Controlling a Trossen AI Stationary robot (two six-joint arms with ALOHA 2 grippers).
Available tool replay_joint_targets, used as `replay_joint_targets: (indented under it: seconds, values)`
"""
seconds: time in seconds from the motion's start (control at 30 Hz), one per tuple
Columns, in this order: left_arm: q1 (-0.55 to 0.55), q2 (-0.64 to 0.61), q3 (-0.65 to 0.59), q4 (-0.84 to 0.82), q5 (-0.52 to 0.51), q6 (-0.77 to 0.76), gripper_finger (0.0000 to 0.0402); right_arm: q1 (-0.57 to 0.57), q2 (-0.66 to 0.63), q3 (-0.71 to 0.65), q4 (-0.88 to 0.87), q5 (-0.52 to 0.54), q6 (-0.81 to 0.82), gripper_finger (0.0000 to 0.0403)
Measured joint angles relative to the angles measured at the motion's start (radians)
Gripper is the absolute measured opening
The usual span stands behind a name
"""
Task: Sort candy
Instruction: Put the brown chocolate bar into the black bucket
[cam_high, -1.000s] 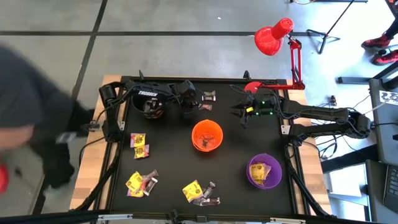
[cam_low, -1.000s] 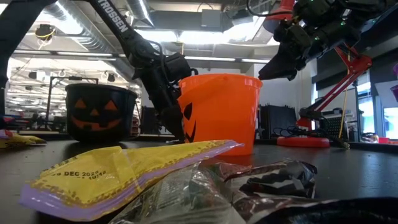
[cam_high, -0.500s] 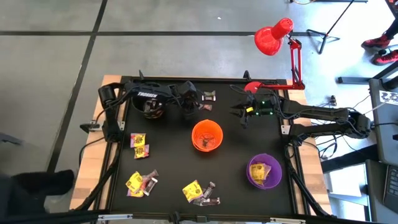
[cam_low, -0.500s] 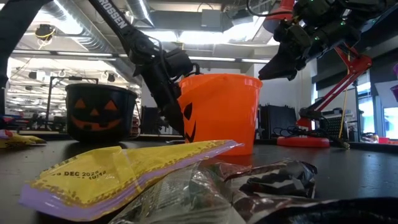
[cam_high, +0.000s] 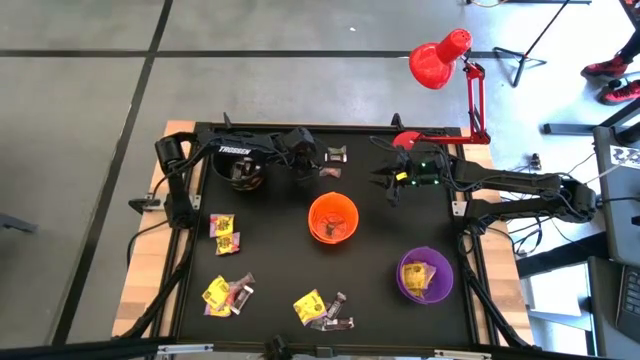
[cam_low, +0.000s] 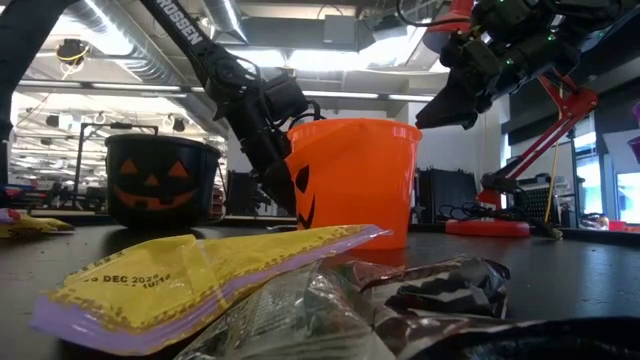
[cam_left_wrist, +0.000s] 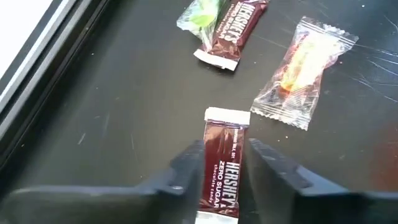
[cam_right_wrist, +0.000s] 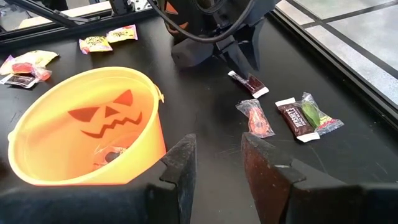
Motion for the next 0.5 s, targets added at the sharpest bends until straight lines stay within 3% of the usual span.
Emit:
replay_joint_targets:
  seconds: [0.2, 0.5]
  values:
    - [0.014, 0.060, 0.000, -0.006, 0.008, -0.016, 0.0178, 0.000, 0.000, 0.000, -0.001, 0.000, 0.019, 0.0127]
    - [0.013, 0.118, 0.005, 0.001, 0.002, -0.061, 0.0174, 0.000, 0.000, 0.000, -0.003, -0.017, 0.019, 0.0127]
